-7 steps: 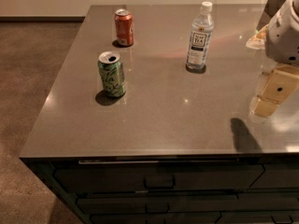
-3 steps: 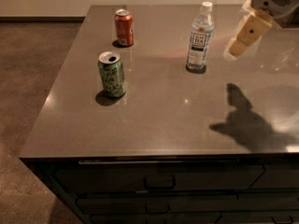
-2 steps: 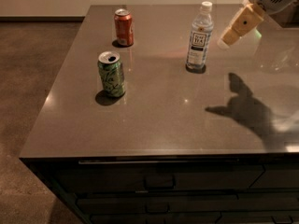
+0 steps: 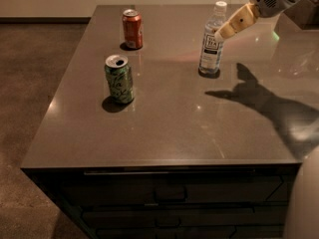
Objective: Move blue plastic bottle near green can
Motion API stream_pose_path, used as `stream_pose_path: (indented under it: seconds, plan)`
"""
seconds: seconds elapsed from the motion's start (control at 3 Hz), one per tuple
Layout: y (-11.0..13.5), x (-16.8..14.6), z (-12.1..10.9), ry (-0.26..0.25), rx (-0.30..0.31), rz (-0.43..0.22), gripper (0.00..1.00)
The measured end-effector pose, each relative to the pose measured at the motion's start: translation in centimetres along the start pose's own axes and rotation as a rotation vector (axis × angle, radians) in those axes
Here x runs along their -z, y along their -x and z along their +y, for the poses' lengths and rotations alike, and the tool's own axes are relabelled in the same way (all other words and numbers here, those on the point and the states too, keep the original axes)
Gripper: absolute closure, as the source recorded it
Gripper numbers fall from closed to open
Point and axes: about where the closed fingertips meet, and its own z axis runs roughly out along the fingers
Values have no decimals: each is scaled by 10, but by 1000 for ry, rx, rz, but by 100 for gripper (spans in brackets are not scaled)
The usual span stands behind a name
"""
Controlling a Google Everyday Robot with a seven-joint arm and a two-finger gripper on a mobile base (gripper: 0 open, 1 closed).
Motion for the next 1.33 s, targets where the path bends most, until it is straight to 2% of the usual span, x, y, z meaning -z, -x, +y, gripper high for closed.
stream_pose_path:
  seconds: [0.33,0.67,1.0,1.33]
  plan:
    - [8,-22,-10,5,-42,-34,0]
    - [11,-40,-16,15,-76,-41,2]
    - [8,-48,-15,31,-95,-26,25]
    - [12,-49,-5,62,-86,-24,47]
